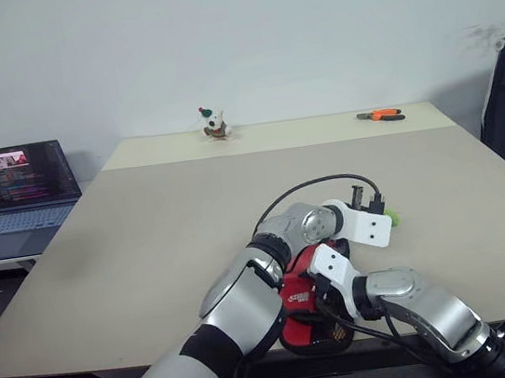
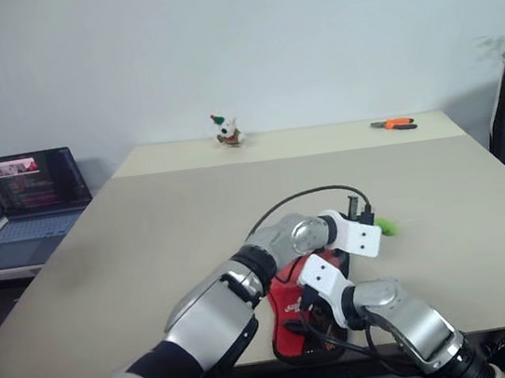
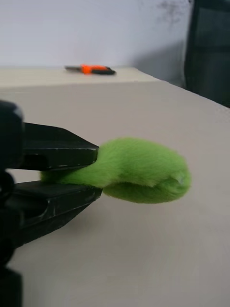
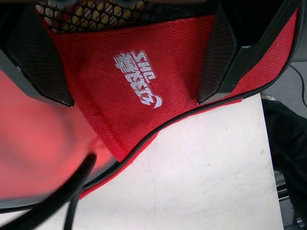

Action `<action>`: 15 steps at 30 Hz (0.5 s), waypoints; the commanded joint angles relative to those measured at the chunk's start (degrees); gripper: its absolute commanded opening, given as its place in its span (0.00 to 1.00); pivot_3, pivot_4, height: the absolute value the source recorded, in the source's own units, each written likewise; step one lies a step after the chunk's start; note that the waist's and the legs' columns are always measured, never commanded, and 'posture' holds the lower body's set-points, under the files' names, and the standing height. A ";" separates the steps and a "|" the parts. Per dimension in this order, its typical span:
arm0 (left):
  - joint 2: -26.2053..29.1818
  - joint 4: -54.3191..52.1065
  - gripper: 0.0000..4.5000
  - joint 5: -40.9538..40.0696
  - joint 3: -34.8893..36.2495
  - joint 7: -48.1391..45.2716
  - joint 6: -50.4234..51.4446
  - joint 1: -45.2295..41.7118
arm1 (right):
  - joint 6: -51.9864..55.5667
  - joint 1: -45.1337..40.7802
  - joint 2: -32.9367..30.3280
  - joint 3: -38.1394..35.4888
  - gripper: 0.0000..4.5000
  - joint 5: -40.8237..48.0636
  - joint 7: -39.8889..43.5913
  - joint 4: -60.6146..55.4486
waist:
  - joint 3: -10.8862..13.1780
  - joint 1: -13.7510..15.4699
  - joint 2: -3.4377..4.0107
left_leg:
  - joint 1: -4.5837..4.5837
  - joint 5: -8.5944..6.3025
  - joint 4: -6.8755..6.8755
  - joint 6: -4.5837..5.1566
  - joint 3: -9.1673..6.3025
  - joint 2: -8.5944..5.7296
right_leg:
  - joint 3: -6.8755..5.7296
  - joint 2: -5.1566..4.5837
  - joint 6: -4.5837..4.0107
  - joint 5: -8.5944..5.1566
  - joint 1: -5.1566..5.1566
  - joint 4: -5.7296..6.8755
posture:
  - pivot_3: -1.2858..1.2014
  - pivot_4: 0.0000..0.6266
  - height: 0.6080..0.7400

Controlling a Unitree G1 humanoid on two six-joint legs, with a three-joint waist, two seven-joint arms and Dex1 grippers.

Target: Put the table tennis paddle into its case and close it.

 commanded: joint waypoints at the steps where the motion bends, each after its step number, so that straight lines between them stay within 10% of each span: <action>1: -0.49 -3.18 0.00 -3.89 3.10 -2.62 -0.40 -0.62 | 4.13 2.22 0.29 3.61 1.00 -0.44 0.86 6.92 | -0.05 -0.02 0.04 | 0.01 0.00 0.00 0.00 0.00 0.00 | 0.00 0.01 0.00 0.00 0.00 0.02 | 0.52 0.24 1.00; 8: 1.54 -2.80 0.56 -11.96 11.44 -7.53 10.68 -0.22 | 3.75 -0.36 2.38 3.52 1.00 -0.68 0.76 9.29 | -0.17 -0.57 0.07 | 0.17 0.00 0.03 0.00 0.04 0.01 | 0.04 0.07 0.00 0.00 0.12 0.04 | 0.52 0.24 1.00; 15: 3.20 -4.11 0.56 -20.39 19.95 -14.25 17.68 -0.63 | 2.92 -2.85 4.38 3.11 1.00 -0.96 0.99 12.92 | -0.21 -1.05 0.09 | 0.41 0.01 0.03 0.00 0.08 0.03 | 0.08 0.17 0.00 0.00 0.29 0.08 | 0.52 0.24 1.00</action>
